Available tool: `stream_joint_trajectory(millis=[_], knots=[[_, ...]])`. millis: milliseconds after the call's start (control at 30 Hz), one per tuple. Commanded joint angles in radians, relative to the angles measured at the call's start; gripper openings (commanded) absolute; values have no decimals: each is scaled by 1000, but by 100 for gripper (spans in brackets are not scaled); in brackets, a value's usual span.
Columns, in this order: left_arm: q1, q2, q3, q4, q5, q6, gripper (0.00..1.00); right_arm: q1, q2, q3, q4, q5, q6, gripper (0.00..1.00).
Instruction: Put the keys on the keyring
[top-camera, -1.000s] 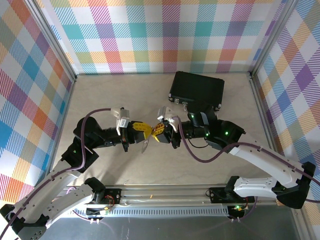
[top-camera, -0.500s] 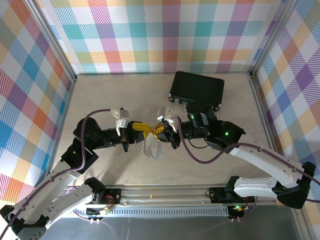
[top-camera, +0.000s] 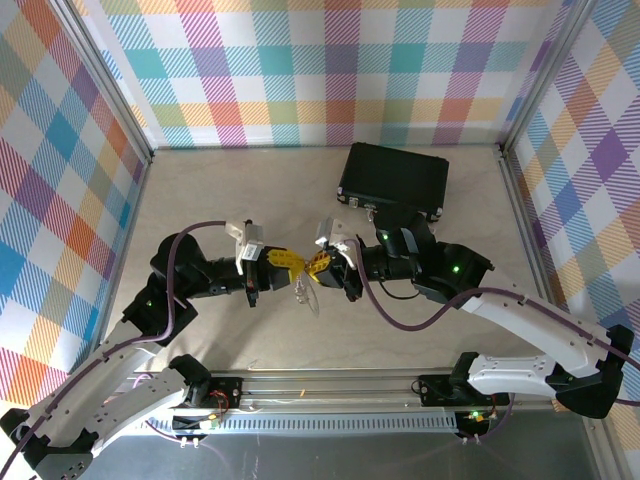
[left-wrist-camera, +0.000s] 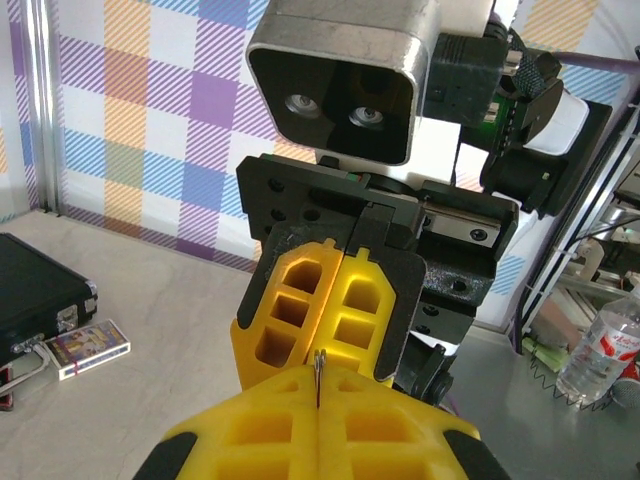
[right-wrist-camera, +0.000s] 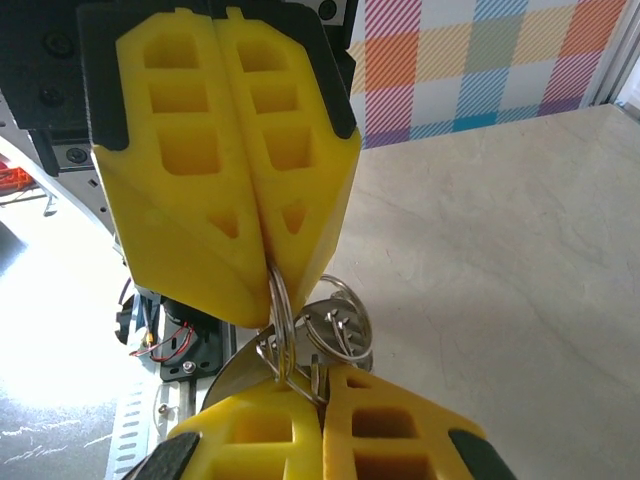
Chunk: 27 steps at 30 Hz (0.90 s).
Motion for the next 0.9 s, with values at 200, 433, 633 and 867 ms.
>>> stream_joint_trajectory(millis=[200,433,633,867], knots=[[-7,-2,46,-97,49,61,0,0,-22,60,-12,-15,-24,0],[-7,-7,49,-127,81,79,0,0,9,103,-54,-50,-21,0],[-7,-4,86,-221,50,146,0,-1,17,114,-65,-63,-18,0],[-7,10,136,-340,22,226,0,0,22,133,-93,-70,-16,0]])
